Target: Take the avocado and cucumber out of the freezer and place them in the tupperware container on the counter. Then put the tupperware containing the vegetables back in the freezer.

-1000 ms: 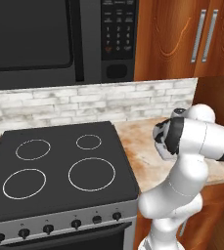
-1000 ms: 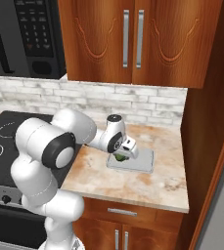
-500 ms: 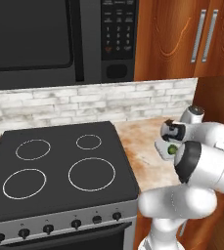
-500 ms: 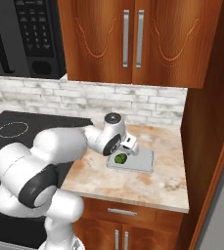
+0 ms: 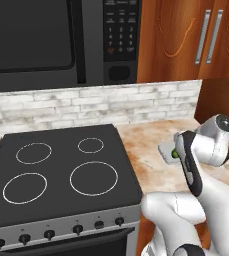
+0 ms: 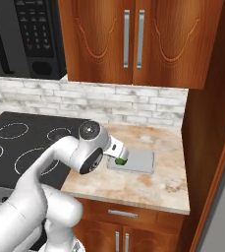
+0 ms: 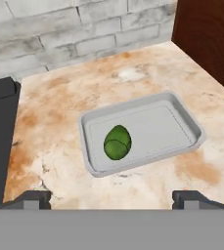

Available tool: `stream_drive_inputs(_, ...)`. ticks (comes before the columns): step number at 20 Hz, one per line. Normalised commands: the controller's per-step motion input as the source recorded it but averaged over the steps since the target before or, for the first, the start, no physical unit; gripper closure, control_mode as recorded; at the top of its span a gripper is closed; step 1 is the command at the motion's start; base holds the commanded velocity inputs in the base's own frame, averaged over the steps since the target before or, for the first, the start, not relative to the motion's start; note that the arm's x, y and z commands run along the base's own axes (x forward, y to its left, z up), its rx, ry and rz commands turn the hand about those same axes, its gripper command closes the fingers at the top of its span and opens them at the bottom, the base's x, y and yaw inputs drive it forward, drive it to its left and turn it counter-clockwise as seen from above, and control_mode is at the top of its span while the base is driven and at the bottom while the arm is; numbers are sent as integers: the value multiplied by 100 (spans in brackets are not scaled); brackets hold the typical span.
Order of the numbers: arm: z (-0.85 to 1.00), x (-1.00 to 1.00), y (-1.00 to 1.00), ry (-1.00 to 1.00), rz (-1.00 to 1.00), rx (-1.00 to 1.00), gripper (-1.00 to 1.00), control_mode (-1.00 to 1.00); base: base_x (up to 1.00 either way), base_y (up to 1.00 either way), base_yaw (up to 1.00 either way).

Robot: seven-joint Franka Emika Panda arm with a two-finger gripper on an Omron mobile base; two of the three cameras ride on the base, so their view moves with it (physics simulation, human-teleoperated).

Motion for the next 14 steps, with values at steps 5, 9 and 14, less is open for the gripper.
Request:
stream_drive_inputs(5,100,-98,28,4,0,4,-100,-100,0,0,0)
stream_drive_inputs(9,78,-66,34,15,0,9,-100,-100,0,0,0)
stream_drive_inputs(14,59,-23,46,17,0,13,-100,-100,0,0,0)
